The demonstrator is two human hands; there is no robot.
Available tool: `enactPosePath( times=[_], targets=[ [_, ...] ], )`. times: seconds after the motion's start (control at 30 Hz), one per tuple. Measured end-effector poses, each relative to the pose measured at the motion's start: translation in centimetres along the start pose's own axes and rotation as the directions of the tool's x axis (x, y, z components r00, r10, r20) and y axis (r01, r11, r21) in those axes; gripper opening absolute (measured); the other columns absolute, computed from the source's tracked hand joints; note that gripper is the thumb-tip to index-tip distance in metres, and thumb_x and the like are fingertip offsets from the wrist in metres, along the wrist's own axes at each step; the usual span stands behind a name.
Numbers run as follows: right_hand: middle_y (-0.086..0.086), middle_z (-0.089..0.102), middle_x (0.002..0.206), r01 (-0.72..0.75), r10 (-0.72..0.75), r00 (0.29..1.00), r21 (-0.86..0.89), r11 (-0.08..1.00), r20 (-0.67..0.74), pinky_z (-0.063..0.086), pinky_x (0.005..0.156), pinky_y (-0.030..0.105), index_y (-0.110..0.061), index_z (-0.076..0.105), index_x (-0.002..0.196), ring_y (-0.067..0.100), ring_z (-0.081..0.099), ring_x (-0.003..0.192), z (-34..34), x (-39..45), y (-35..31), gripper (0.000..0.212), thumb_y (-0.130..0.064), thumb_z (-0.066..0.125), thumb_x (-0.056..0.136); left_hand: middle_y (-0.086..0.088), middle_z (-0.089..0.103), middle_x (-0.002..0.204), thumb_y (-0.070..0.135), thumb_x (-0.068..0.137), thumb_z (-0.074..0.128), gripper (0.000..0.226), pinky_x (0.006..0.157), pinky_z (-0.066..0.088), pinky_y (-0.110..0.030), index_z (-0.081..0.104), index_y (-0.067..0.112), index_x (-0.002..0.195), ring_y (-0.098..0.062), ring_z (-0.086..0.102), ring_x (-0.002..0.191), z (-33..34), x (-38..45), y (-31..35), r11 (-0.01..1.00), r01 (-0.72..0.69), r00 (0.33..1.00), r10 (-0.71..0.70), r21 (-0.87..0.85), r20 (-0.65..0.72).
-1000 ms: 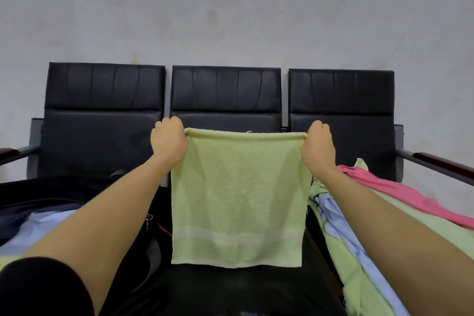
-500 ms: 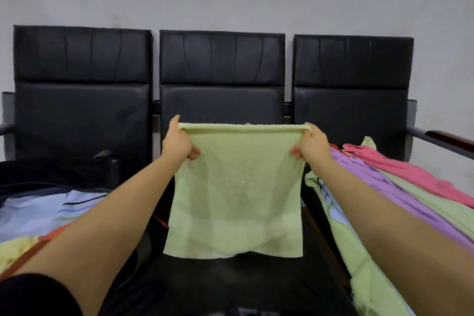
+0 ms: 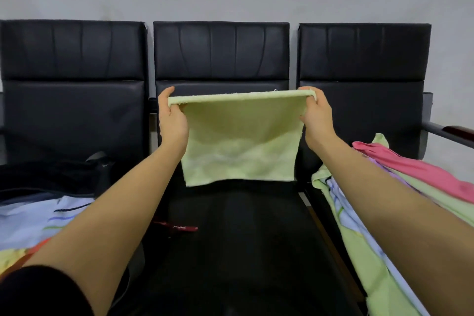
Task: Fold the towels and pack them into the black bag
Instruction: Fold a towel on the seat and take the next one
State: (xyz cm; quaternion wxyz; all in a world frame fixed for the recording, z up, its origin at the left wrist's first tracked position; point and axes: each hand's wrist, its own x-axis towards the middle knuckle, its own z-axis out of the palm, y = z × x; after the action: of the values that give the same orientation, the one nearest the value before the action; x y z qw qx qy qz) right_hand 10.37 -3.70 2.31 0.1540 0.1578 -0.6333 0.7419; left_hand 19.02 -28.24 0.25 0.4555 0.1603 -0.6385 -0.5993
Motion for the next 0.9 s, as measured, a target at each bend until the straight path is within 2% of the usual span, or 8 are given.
enactPosePath(
  times=[0.1,0.17,0.23,0.37,0.57,0.63,0.77,0.9],
  targets=[
    [-0.010,0.060,0.086,0.034,-0.034,0.999,-0.013,0.999,-0.009,0.044,0.065,0.013,-0.017,0.061,0.091,-0.001,0.056,0.074,-0.8,-2.0,1.2,0.026,-0.007,0.037,0.092,0.012,0.050,0.081,0.013,0.095,0.024,0.045,0.097,0.045,-0.044,0.048,0.044,0.116,-0.014,0.052,0.085,-0.6,-2.3,-1.5,0.998,0.044,0.997,-0.041,0.043,-0.060],
    [-0.011,0.059,0.084,0.000,-0.001,1.000,-0.048,0.999,-0.017,0.040,0.058,0.004,-0.015,0.060,0.094,-0.009,0.054,0.068,-1.9,-3.9,2.7,0.027,-0.004,0.036,0.093,0.011,0.054,0.089,0.014,0.094,0.025,0.039,0.103,0.039,-0.048,0.048,0.043,0.106,-0.021,0.053,0.097,-1.0,-4.5,-3.1,0.993,0.090,0.994,-0.084,0.077,-0.073],
    [-0.005,0.059,0.090,-0.092,0.087,0.995,-0.105,0.990,-0.053,0.039,0.055,0.005,-0.013,0.061,0.103,0.000,0.055,0.077,-3.0,-5.9,4.6,0.027,-0.006,0.036,0.096,0.006,0.056,0.100,0.016,0.095,0.024,0.031,0.106,0.032,-0.049,0.046,0.038,0.101,-0.021,0.051,0.100,-1.7,-7.3,-4.9,0.972,0.135,0.989,-0.121,0.193,-0.085],
    [0.010,0.054,0.099,-0.195,0.184,0.981,-0.291,0.937,-0.064,0.045,0.084,0.032,-0.008,0.059,0.105,0.025,0.053,0.096,-5.3,-9.0,8.4,0.021,-0.009,0.039,0.098,-0.007,0.058,0.114,0.020,0.095,0.025,0.026,0.104,0.029,-0.049,0.050,0.026,0.101,-0.030,0.050,0.107,-3.9,-11.9,-8.3,0.895,0.250,0.968,-0.220,0.369,-0.122],
    [0.023,0.058,0.107,-0.230,0.133,0.969,-0.562,0.794,-0.209,0.038,0.097,0.046,-0.004,0.059,0.089,0.038,0.051,0.105,-6.7,-12.6,9.9,0.020,-0.011,0.040,0.091,-0.010,0.052,0.122,0.017,0.094,0.027,0.032,0.107,0.022,-0.043,0.058,0.011,0.099,-0.032,0.040,0.115,-5.5,-15.3,-9.3,0.830,0.331,0.943,-0.274,0.449,-0.188],
    [0.019,0.056,0.092,-0.249,0.133,0.963,-0.595,0.764,-0.233,0.039,0.091,0.043,-0.005,0.050,0.080,0.035,0.050,0.097,-6.6,-13.0,9.6,0.020,-0.017,0.036,0.088,-0.011,0.054,0.116,0.019,0.094,0.028,0.034,0.100,0.023,-0.040,0.059,0.005,0.097,-0.032,0.041,0.111,-6.1,-15.4,-9.8,0.809,0.351,0.935,-0.283,0.471,-0.211],
    [0.001,0.041,0.062,-0.316,0.239,0.949,-0.628,0.711,-0.207,0.039,0.086,0.038,-0.006,0.045,0.062,0.025,0.045,0.079,-6.6,-12.6,10.4,0.033,-0.016,0.042,0.093,-0.006,0.051,0.070,0.017,0.091,0.035,0.031,0.093,0.028,-0.038,0.043,0.010,0.062,-0.030,0.048,0.082,-6.2,-15.0,-10.7,0.745,0.301,0.952,-0.273,0.596,-0.139],
    [0.003,0.043,0.063,-0.294,0.258,0.954,-0.640,0.710,-0.152,0.036,0.063,0.029,-0.007,0.050,0.064,0.025,0.046,0.072,-6.3,-11.1,12.2,0.028,-0.014,0.048,0.091,-0.011,0.059,0.090,0.011,0.092,0.039,0.016,0.092,0.039,-0.040,0.055,0.008,0.091,-0.032,0.053,0.087,-5.7,-13.0,-12.0,0.587,0.172,0.962,-0.273,0.791,-0.006]
  ],
)
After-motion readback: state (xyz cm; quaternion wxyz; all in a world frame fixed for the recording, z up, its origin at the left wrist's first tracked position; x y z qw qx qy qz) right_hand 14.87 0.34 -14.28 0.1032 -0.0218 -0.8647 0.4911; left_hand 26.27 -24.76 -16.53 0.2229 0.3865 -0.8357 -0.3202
